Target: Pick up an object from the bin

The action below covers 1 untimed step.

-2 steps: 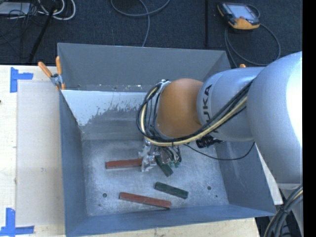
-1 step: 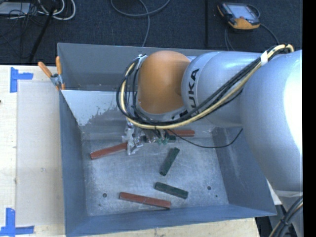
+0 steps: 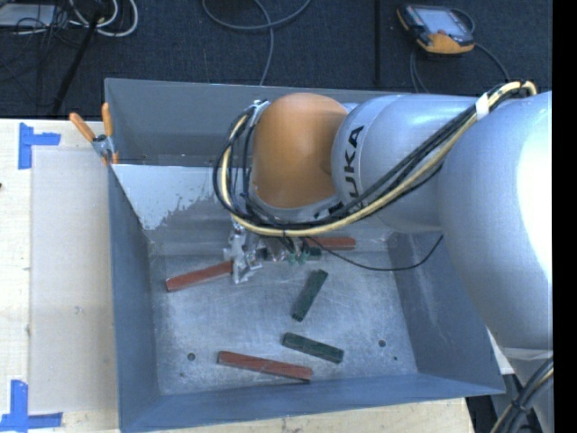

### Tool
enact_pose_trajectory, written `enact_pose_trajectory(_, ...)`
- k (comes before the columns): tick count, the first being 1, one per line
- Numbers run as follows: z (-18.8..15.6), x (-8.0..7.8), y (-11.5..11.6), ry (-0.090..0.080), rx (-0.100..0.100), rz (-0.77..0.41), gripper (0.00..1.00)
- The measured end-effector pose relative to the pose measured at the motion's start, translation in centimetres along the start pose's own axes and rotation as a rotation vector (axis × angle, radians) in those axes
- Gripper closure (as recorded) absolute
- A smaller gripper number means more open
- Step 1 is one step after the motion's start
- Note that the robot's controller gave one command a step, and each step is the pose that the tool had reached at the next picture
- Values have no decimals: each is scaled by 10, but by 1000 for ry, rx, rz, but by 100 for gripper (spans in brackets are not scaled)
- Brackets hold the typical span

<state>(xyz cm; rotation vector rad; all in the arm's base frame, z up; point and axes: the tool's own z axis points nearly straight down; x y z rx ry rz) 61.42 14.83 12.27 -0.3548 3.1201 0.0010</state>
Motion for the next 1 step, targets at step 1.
enact_pose_trajectory(1, -126, -6, 2, -1, 0, 8, 100)
